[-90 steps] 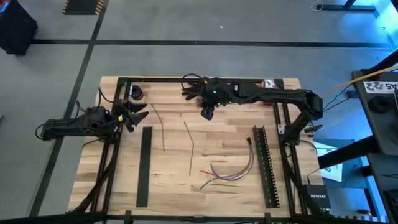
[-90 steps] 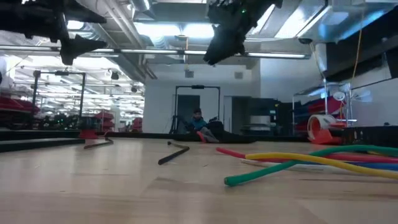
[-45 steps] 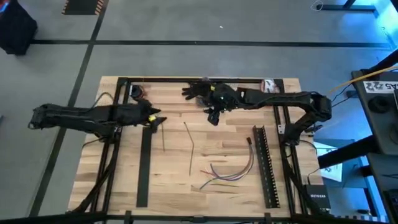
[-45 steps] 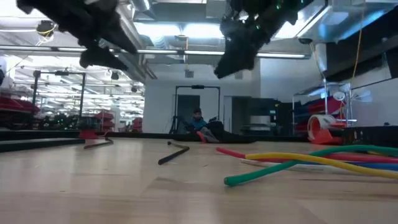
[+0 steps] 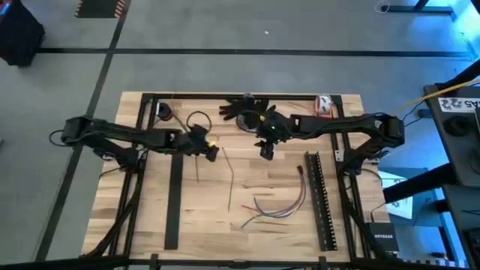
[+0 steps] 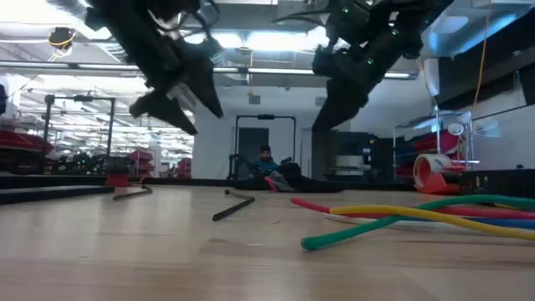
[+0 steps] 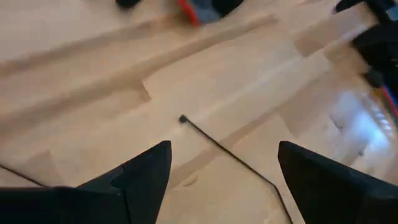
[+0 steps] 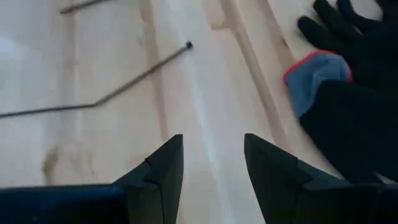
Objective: Ziptie cables
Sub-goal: Insert the right black zip tie into the locking head
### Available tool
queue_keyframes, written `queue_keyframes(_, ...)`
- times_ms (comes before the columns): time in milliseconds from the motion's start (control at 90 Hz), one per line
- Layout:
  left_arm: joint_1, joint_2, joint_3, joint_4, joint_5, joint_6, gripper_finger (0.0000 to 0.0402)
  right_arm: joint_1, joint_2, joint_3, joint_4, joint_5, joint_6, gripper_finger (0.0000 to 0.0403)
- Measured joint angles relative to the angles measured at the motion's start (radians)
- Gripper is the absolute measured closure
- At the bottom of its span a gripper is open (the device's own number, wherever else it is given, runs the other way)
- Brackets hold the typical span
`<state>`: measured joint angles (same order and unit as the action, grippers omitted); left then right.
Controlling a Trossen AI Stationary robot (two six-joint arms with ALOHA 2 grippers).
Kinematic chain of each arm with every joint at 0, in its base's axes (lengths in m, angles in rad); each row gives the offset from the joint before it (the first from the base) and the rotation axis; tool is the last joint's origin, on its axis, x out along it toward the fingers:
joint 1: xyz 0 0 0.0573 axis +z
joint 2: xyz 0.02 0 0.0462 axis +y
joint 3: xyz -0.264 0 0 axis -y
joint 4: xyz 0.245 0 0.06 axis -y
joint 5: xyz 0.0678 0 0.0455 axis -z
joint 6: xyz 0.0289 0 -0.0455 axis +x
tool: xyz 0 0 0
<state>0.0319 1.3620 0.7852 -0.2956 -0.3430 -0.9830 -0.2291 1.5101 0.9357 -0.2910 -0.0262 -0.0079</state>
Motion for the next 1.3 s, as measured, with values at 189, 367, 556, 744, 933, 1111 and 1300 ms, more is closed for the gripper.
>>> queue_keyframes(189, 0.0, 0.182, 0.064, 0.003, -0.003, -0.118, 0.0147, 0.0, -0.004, -0.015, -0.004, 0.034, -0.038, 0.024)
queue_keyframes(367, 0.004, 0.32, 0.128, 0.0, -0.031, -0.169, 0.0163, 0.0, -0.004, -0.015, -0.005, 0.034, -0.087, 0.024)
queue_keyframes(556, 0.026, 0.414, 0.163, 0.054, -0.044, -0.194, 0.0164, 0.0, -0.004, -0.015, -0.023, 0.034, -0.131, 0.024)
queue_keyframes(744, 0.034, 0.469, 0.17, 0.077, -0.065, -0.229, 0.0164, 0.0, -0.004, -0.015, -0.036, 0.034, -0.132, 0.024)
queue_keyframes(933, 0.033, 0.484, 0.168, 0.079, -0.088, -0.215, 0.0173, 0.0, -0.004, -0.015, -0.056, 0.035, -0.136, 0.024)
queue_keyframes(1111, 0.033, 0.486, 0.165, 0.065, -0.096, -0.195, 0.0266, 0.0, -0.003, -0.015, -0.069, 0.044, -0.136, 0.024)
queue_keyframes(1300, 0.034, 0.509, 0.165, 0.081, -0.101, -0.15, 0.0386, 0.0, -0.003, -0.015, -0.071, 0.045, -0.136, 0.024)
